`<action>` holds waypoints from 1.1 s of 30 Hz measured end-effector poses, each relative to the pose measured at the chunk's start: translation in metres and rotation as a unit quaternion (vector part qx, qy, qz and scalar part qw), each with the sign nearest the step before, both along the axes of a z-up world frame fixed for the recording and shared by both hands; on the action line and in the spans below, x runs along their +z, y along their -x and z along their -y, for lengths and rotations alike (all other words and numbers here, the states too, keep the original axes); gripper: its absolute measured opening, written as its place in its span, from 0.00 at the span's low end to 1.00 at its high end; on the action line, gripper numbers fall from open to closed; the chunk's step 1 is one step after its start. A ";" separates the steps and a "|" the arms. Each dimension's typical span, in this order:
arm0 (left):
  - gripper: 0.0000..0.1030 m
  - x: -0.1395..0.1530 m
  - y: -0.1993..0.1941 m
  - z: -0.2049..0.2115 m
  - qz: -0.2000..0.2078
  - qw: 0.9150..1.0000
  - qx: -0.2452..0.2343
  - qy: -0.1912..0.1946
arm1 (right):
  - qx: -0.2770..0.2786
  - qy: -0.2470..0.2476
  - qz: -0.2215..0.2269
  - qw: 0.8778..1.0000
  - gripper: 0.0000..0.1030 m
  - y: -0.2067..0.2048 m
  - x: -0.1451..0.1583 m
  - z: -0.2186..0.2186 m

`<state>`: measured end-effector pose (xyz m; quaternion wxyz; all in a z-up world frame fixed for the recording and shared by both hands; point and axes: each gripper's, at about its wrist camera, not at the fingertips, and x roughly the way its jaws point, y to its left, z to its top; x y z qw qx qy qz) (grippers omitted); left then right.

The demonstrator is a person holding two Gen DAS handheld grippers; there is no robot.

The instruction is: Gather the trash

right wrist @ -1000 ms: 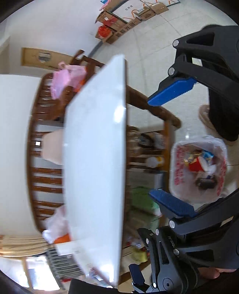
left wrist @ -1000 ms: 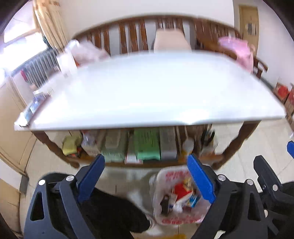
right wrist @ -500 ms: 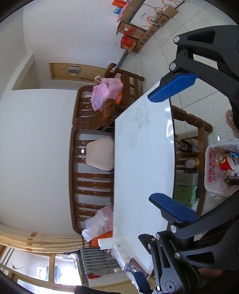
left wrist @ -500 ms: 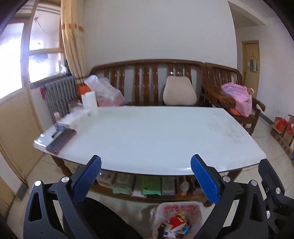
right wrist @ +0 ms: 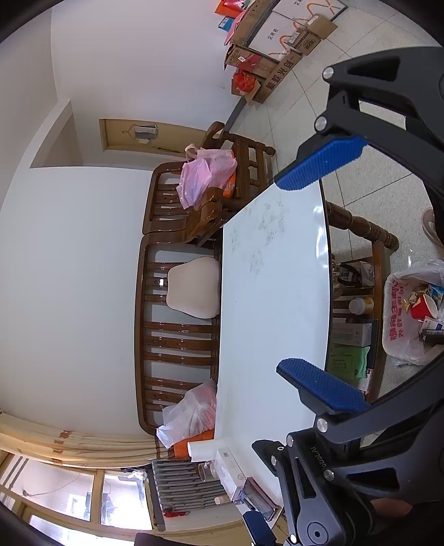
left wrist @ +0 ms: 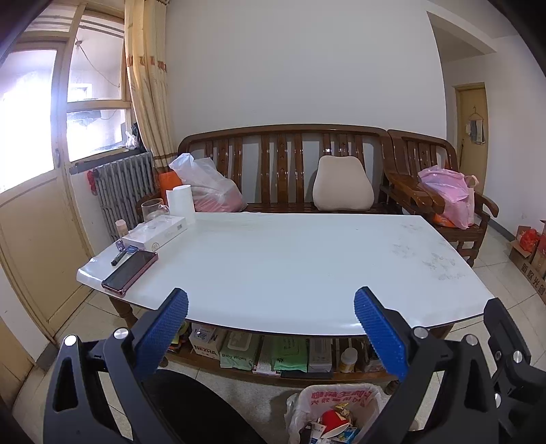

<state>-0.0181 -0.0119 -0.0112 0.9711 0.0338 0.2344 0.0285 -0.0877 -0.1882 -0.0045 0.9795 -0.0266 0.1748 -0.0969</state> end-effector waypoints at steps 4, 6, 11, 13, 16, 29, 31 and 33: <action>0.93 -0.002 -0.002 -0.002 -0.014 1.000 -0.006 0.009 | -0.003 0.003 -0.002 1.000 0.94 0.002 -0.001 -0.002; 0.93 -0.003 -0.003 -0.002 -0.016 1.000 -0.007 0.008 | -0.003 0.005 -0.004 1.000 0.94 0.000 -0.001 -0.002; 0.93 -0.004 -0.003 -0.002 -0.016 1.000 -0.004 0.009 | -0.003 0.006 -0.005 1.000 0.94 0.000 -0.001 -0.003; 0.93 -0.004 -0.003 -0.002 -0.017 1.000 -0.004 0.007 | -0.005 0.009 -0.005 1.000 0.94 0.000 -0.002 -0.003; 0.93 -0.006 -0.003 -0.001 -0.020 1.000 -0.001 0.008 | -0.005 0.012 -0.006 1.000 0.94 0.000 -0.002 -0.006; 0.93 -0.008 -0.004 0.000 -0.025 1.000 0.001 0.013 | -0.005 0.014 -0.005 1.000 0.94 -0.001 -0.002 -0.006; 0.93 -0.008 -0.004 0.000 -0.025 1.000 0.002 0.013 | -0.005 0.013 -0.006 1.000 0.94 -0.001 -0.002 -0.006; 0.93 -0.008 -0.004 0.000 -0.025 1.000 0.002 0.013 | -0.005 0.014 -0.005 1.000 0.94 -0.001 -0.002 -0.006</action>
